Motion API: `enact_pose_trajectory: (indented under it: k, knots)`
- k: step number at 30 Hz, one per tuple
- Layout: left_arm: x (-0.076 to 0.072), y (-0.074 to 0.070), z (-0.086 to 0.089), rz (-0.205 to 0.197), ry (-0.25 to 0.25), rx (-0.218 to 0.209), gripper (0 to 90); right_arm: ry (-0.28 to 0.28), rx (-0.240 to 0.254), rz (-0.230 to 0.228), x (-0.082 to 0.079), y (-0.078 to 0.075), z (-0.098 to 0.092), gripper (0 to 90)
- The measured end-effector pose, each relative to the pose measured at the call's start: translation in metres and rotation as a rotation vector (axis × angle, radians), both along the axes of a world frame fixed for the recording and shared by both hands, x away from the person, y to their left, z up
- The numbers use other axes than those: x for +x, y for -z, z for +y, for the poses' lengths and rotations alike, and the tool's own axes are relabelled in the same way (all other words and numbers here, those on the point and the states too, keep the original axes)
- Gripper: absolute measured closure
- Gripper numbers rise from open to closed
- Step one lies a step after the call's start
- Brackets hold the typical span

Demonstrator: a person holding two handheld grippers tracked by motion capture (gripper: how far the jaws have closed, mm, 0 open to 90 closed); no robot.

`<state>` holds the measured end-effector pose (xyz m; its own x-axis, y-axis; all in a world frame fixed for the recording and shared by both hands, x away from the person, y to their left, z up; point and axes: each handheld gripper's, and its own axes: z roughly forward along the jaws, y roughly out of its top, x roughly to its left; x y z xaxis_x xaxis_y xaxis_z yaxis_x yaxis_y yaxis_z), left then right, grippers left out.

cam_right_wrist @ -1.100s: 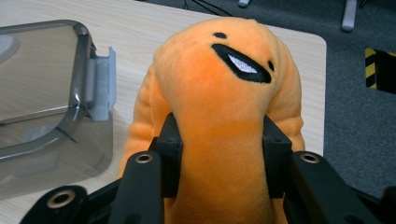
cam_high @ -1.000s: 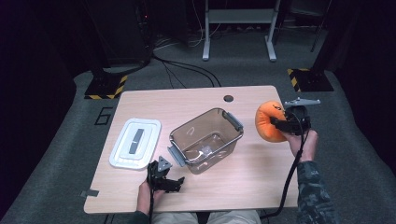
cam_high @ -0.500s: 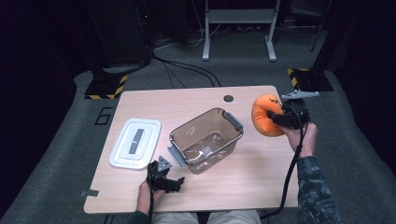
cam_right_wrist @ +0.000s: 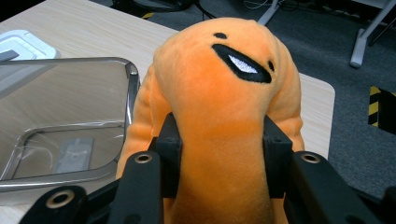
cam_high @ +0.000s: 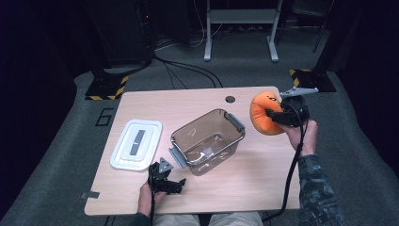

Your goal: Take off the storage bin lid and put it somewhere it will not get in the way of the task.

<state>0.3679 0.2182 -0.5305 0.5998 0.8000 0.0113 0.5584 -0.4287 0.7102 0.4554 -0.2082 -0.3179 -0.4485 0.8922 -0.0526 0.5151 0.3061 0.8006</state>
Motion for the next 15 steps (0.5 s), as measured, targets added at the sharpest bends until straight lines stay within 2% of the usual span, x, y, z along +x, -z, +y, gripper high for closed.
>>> enact_pose_trajectory:
  k: [15]
  knots:
    - [0.0, 0.0, 0.0, 0.002, -0.002, -0.002, 0.7, -0.065, -0.018, -0.026, 0.001, -0.017, 0.018, 60.3]
